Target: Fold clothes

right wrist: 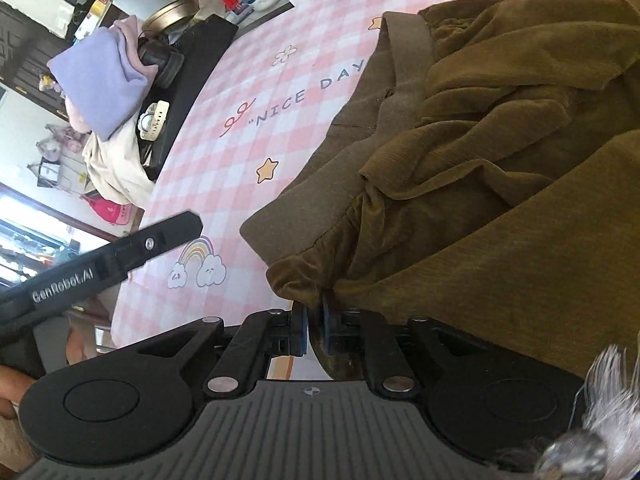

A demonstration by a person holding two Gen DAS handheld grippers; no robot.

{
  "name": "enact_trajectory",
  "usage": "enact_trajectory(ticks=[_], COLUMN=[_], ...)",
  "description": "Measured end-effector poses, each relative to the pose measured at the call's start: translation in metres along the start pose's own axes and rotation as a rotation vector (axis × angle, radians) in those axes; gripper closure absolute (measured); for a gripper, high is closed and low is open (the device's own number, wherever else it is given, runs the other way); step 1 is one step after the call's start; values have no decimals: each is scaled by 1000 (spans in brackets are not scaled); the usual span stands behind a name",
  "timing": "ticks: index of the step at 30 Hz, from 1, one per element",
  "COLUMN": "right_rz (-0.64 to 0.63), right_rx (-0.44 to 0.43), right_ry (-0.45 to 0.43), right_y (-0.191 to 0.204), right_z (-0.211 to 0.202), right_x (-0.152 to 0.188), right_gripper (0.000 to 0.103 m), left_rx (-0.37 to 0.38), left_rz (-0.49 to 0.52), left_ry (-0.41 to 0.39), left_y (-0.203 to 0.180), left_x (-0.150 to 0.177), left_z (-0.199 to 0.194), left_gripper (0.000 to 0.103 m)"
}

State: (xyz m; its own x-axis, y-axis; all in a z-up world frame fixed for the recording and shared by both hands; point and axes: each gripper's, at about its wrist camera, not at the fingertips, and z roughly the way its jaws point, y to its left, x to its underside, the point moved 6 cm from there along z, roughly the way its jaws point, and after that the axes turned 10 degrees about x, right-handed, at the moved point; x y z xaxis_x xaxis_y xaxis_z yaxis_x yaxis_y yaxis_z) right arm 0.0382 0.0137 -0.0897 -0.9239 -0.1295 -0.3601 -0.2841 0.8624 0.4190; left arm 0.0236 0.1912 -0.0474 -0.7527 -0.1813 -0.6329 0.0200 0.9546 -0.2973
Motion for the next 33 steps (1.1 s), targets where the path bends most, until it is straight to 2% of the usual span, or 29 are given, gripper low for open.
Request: enact_trajectory(ticks=[2,5,8,10,13,17,21,24,28,30,33], right_rz=[-41,-109,-138,-109,17,255,382,397,345,323,319], right_rx=[17,15,16,31,81,223,479,651,786,825,832], right_ry=[-8,-26,-62,-99,-165,-268,-339,-371,-398,-390,-365], right_y=[4,15,18,10,-23,-90,-151,-180,-191,-195,-199], right_z=[-2,-8,-19,-30,-51,-84,-113,-127,-130,-127,-119], right_x=[0,2,2,-1,-6,-1,22,34,41,45,53], right_gripper=[88,69,62,59,58,58,60,62,62,62,63], left_rx=[15,39,63,80,105,143,183,199,218,224,235], left_rz=[8,24,38,48,63,72,93,112,132,140,150], left_ry=[-4,-2,1,0,-7,-17,-19,-12,-8,-10,-16], left_y=[-2,-6,-9,-12,-17,-24,-33,-39,-45,-46,-47], left_x=[-4,-9,-13,-17,-24,-33,-40,-43,-47,-48,-51], left_z=[2,9,16,22,32,45,58,68,78,83,89], left_gripper=[42,42,42,42,42,42,42,42,42,42,42])
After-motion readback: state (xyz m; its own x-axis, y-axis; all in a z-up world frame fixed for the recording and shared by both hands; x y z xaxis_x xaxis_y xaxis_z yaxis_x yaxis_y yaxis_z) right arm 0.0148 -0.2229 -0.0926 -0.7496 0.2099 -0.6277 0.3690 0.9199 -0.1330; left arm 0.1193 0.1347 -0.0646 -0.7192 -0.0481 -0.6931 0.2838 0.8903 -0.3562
